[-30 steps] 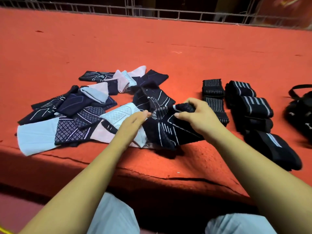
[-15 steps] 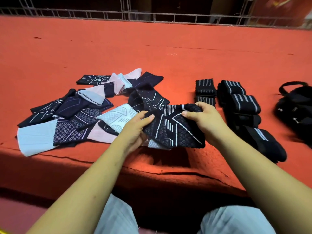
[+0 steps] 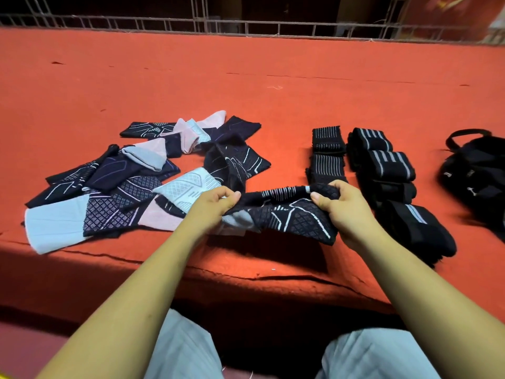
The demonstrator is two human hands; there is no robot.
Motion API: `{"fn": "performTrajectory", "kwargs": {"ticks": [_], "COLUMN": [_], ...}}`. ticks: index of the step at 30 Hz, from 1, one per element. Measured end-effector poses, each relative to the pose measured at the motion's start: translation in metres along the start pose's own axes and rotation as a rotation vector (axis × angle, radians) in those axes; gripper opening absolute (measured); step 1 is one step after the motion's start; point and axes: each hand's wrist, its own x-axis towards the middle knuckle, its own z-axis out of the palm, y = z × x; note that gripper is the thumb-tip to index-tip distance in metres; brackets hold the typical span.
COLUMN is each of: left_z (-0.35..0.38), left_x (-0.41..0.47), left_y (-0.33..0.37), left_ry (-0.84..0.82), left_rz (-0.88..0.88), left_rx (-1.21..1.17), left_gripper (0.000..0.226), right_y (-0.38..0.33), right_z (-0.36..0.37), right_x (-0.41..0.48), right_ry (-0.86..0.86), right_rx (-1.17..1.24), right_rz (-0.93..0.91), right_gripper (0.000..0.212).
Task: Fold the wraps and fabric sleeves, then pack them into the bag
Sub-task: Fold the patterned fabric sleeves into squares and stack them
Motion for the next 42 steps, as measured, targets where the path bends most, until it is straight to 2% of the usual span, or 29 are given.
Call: {"fn": "performTrajectory", "kwargs": {"ticks": [5, 8, 9, 12, 13, 16, 20, 23, 25, 27, 30, 33, 42], "left_z": [0.005, 0.029, 0.037, 0.048, 0.05, 0.054, 0.06, 0.065, 0.068, 0.071, 0.074, 0.08, 0.084], "left_x": [0.001, -0.004, -0.008, -0.019, -0.021, -0.028, -0.031, -0.035, -0.038, -0.039, -0.041, -0.044, -0.049], "left_y": [0.001, 0.003, 0.002, -0.005, -0.008, -0.017, -0.013, -0.006, -0.005, 0.0, 0.002, -0.007, -0.01], "left_ry": [0.014, -0.02, -0.013, -0.019, -0.023, -0.073, -0.077, 0.009, 0.194, 0.319, 0.194, 0.084, 0.079], "left_rz": [0.089, 0.083, 0.08, 0.123, 0.136, 0.153, 0.162, 0.223, 0.351, 0.441, 0.386, 0.34, 0.371], "left_rx": [0.024, 0.014, 0.064, 0.225, 0.234, 0.312, 0.393, 0.419, 0.522, 0.584, 0.529, 0.592, 0.654], "left_gripper": [0.025, 0.028, 0.03, 0.039, 0.04, 0.039, 0.033, 0.015, 0.006, 0.012, 0.039, 0.047, 0.01], "right_y": [0.012, 0.026, 0.032, 0.048, 0.049, 0.046, 0.044, 0.042, 0.04, 0.038, 0.037, 0.039, 0.042], "right_z": [0.0, 0.001, 0.0, -0.002, -0.003, -0.004, -0.001, 0.005, 0.008, 0.009, 0.012, 0.016, 0.007], "right_x": [-0.003, -0.003, -0.005, -0.013, -0.015, -0.019, -0.028, -0.029, -0.026, -0.024, -0.027, -0.032, -0.04], "right_ry": [0.051, 0.099, 0.087, 0.04, 0.022, -0.086, -0.134, -0.119, -0.074, -0.02, 0.003, -0.041, -0.063], "right_rx": [-0.068, -0.041, -0.013, 0.137, 0.225, 0.442, 0.349, 0.243, 0.219, 0.237, 0.284, 0.317, 0.35], "right_rz": [-0.049, -0.004, 0.024, 0.15, 0.19, 0.28, 0.244, 0.215, 0.159, 0.143, 0.166, 0.199, 0.224], "right_gripper": [0.012, 0.01, 0.015, 0.051, 0.051, 0.013, 0.021, 0.025, 0.021, 0.018, 0.015, 0.015, 0.019]}}
